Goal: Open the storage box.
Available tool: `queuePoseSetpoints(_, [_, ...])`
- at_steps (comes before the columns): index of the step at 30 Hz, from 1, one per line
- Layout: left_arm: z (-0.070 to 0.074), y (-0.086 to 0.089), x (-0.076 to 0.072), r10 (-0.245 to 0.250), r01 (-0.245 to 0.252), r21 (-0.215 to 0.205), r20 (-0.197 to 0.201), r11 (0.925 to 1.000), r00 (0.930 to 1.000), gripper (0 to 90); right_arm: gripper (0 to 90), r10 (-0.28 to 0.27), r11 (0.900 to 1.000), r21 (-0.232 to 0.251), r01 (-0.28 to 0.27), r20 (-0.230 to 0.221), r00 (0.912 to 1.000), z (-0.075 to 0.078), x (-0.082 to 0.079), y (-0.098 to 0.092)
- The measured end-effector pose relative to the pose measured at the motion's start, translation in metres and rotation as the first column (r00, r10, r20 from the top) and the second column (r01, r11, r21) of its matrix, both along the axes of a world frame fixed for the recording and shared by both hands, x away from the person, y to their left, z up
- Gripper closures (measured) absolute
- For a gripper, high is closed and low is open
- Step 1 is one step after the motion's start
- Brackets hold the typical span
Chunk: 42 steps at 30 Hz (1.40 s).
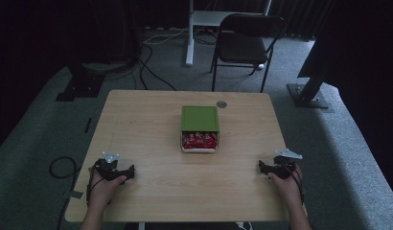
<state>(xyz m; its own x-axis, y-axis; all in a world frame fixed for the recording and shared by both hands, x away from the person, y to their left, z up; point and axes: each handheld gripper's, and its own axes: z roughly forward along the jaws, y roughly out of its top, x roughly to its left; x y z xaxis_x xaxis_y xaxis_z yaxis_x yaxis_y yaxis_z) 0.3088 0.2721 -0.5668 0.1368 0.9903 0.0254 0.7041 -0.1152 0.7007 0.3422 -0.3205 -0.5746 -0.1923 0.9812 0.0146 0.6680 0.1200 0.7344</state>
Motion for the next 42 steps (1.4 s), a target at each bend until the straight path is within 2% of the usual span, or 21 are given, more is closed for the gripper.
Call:
queuePoseSetpoints(4, [0.001,-0.007,-0.001,-0.054,0.053,0.042,0.020,0.9977,0.9983,3.1,10.5,-0.001,1.000,0.000,0.001,0.000,1.0000,0.000,0.000,0.000])
queuePoseSetpoints(7, [0.003,-0.014,-0.001,-0.091,0.089,0.058,0.034,0.9944,0.9953,3.1,10.5,-0.005,1.000,0.001,0.005,-0.001,1.0000,0.000,0.000,0.000])
queuePoseSetpoints(11, [0.008,-0.025,0.001,-0.117,0.112,0.075,0.065,0.9909,0.9911,3.1,10.5,-0.005,1.000,0.001,0.005,-0.001,1.0000,0.000,0.000,0.000])
queuePoseSetpoints(16, [0.011,-0.036,0.004,-0.167,0.159,0.105,0.062,0.9816,0.9841,3.1,10.5,-0.005,1.000,0.001,0.005,0.000,1.0000,0.000,0.000,0.000])
queuePoseSetpoints(25, [0.017,-0.053,0.005,-0.228,0.215,0.147,0.079,0.9654,0.9704,3.1,10.5,-0.005,1.000,0.001,0.005,-0.001,1.0000,0.000,0.000,0.000])
queuePoseSetpoints(33, [0.022,-0.068,0.004,-0.278,0.261,0.158,0.099,0.9523,0.9553,3.1,10.5,-0.006,1.000,0.001,0.006,-0.001,1.0000,0.000,0.000,0.000])
queuePoseSetpoints(36, [0.025,-0.075,0.004,-0.297,0.275,0.178,0.108,0.9449,0.9488,3.1,10.5,-0.005,1.000,0.000,0.005,-0.001,1.0000,0.000,0.000,0.000])
queuePoseSetpoints(38, [0.027,-0.079,0.004,-0.317,0.292,0.204,0.107,0.9346,0.9423,3.1,10.5,-0.005,1.000,0.000,0.005,-0.001,1.0000,0.000,0.000,0.000])
queuePoseSetpoints(41, [0.029,-0.087,0.004,-0.342,0.313,0.222,0.107,0.9236,0.9337,3.1,10.5,-0.005,1.000,0.000,0.005,-0.001,1.0000,0.000,0.000,0.000])
queuePoseSetpoints(42, [0.030,-0.090,0.004,-0.353,0.322,0.235,0.107,0.9173,0.9294,3.1,10.5,-0.005,1.000,0.000,0.005,-0.001,1.0000,0.000,0.000,0.000])
